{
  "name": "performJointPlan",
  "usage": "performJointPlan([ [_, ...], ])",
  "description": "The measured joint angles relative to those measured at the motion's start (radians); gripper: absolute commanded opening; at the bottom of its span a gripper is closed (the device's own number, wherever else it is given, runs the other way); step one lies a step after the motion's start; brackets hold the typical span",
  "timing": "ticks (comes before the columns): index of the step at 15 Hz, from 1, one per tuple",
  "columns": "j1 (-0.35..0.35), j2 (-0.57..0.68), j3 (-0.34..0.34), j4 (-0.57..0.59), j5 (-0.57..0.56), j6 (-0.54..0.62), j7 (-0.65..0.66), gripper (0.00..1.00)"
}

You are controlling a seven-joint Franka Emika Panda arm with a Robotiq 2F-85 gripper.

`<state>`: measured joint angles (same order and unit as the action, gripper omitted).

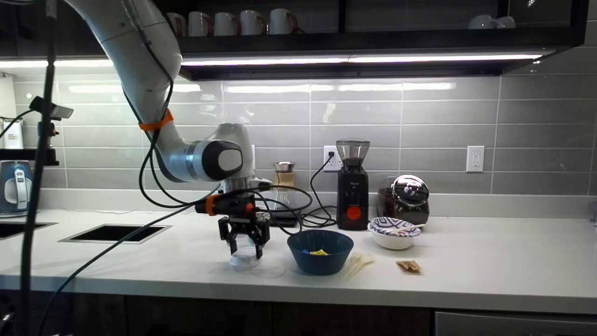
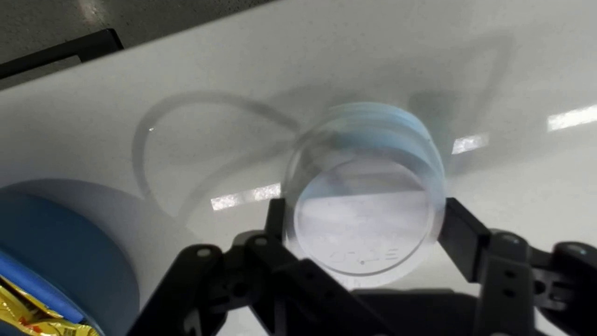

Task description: Pick up the white lid and put it on single the paper cup

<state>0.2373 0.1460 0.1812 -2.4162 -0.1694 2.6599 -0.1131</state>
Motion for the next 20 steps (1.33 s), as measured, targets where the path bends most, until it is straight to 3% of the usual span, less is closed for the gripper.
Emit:
performJointPlan([
  [20, 0.003, -0.145, 0.034, 0.108, 0.000, -0.222, 0.000, 0.85],
])
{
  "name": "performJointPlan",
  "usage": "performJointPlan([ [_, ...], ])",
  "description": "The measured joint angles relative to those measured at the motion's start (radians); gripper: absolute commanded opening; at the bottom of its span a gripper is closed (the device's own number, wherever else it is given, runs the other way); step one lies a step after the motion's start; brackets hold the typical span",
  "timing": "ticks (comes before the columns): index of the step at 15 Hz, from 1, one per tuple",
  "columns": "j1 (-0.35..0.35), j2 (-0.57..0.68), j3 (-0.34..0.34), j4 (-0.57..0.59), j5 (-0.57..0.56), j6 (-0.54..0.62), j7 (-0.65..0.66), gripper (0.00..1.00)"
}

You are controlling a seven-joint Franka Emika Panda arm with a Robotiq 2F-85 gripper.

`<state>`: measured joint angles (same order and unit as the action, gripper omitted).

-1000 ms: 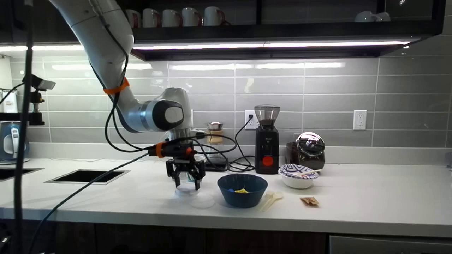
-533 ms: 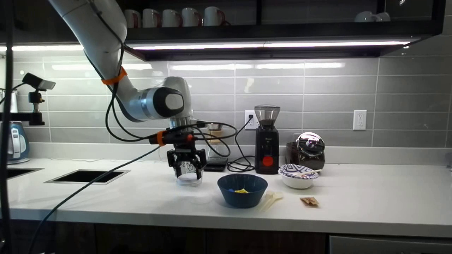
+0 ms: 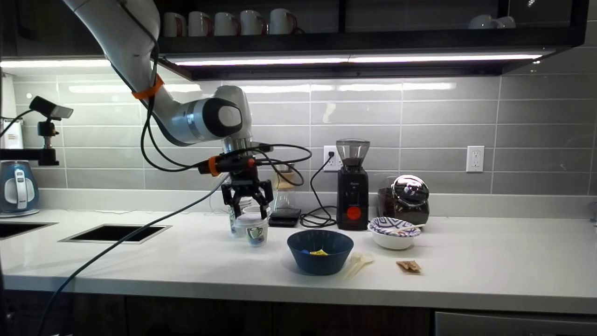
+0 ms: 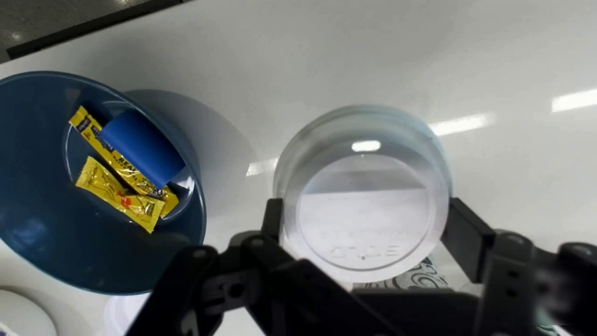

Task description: Pick up the white lid and put it on single the paper cup

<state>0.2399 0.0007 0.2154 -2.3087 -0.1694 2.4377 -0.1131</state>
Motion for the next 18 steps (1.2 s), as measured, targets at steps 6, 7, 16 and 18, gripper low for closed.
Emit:
performJointPlan([
  [6, 0.004, -0.009, 0.022, 0.075, 0.000, -0.071, -0.001, 0.84],
  [7, 0.006, -0.009, 0.024, 0.090, 0.000, -0.083, -0.002, 0.84],
  [16, 0.020, 0.067, 0.046, 0.254, 0.000, -0.160, -0.047, 0.83],
  [18, 0.026, 0.104, 0.048, 0.288, 0.000, -0.169, -0.055, 0.82],
])
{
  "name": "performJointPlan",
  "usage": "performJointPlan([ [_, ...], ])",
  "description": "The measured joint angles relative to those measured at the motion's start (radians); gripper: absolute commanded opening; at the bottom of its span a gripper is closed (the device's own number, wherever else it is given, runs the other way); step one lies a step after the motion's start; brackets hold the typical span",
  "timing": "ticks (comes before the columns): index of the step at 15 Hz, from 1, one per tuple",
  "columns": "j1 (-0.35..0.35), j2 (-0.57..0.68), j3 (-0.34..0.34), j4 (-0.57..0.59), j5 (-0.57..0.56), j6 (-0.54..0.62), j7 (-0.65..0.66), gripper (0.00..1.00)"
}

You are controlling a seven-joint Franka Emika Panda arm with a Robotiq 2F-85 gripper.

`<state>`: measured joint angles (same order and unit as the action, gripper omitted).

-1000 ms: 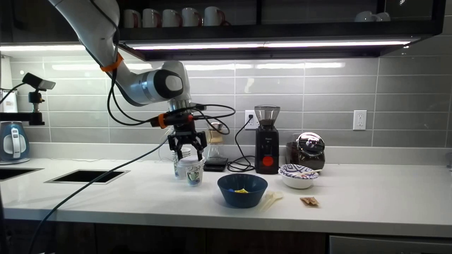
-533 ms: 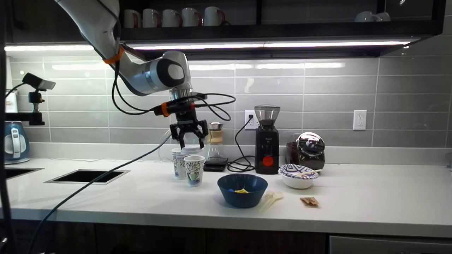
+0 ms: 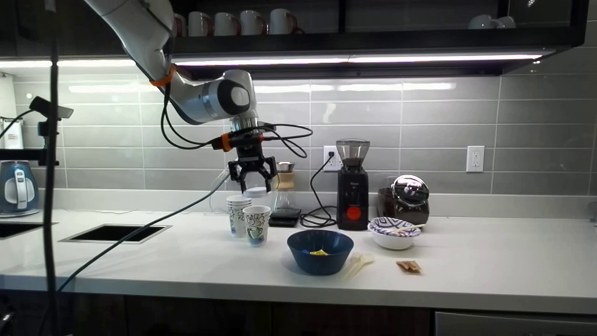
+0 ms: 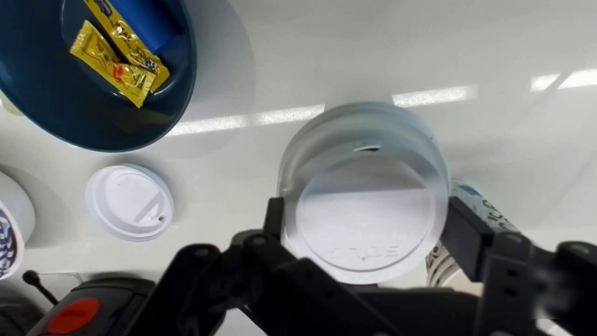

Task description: Pick up the white lid and put it on single the paper cup

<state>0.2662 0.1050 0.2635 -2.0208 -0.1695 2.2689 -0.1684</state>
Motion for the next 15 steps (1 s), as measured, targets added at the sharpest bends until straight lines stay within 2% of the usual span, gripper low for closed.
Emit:
performJointPlan([
  [6, 0.011, 0.097, 0.001, 0.072, 0.000, -0.001, -0.030, 0.78],
  [15, 0.031, 0.182, 0.005, 0.144, 0.000, -0.004, -0.053, 0.83],
])
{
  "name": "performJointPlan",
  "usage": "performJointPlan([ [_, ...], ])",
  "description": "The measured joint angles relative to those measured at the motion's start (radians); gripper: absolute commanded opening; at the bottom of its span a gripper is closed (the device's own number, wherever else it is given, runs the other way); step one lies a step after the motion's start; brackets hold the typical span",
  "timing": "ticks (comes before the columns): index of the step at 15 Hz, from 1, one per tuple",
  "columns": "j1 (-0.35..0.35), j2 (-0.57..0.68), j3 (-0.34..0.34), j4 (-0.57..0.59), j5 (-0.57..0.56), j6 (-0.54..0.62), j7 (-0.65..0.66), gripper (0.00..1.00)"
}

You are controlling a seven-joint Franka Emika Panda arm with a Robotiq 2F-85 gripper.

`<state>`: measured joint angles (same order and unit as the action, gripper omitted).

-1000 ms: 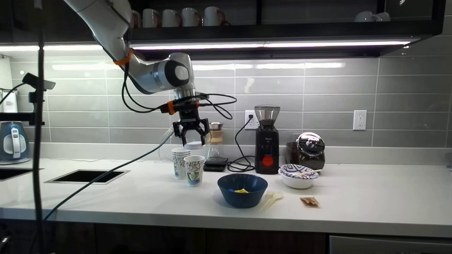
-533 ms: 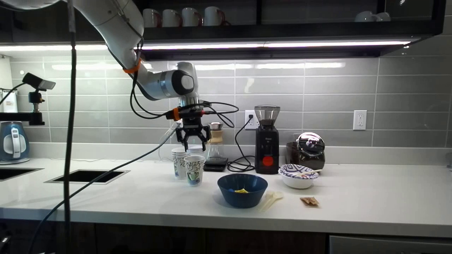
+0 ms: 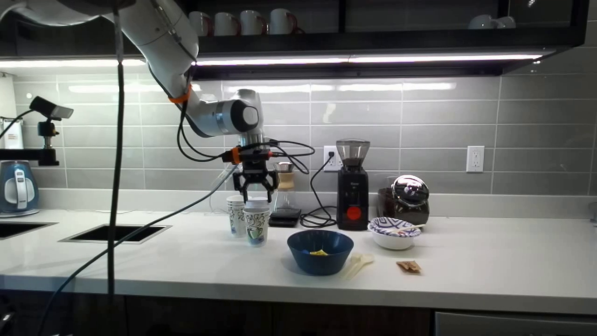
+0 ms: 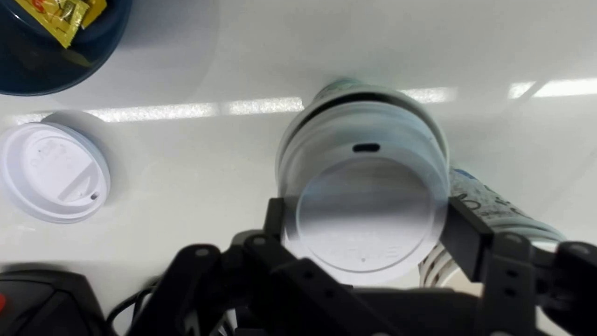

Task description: Pick up the white lid and put it on single the paper cup

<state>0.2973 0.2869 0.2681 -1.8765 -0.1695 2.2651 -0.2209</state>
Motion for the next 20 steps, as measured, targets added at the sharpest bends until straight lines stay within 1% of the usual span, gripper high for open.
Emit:
performJointPlan([
  [9, 0.000, 0.001, 0.000, 0.005, 0.000, -0.005, -0.001, 0.83],
  [11, 0.000, 0.001, 0.000, 0.005, 0.000, -0.008, -0.001, 0.86],
  [20, 0.000, 0.001, -0.003, 0.005, 0.000, -0.024, -0.001, 0.89],
])
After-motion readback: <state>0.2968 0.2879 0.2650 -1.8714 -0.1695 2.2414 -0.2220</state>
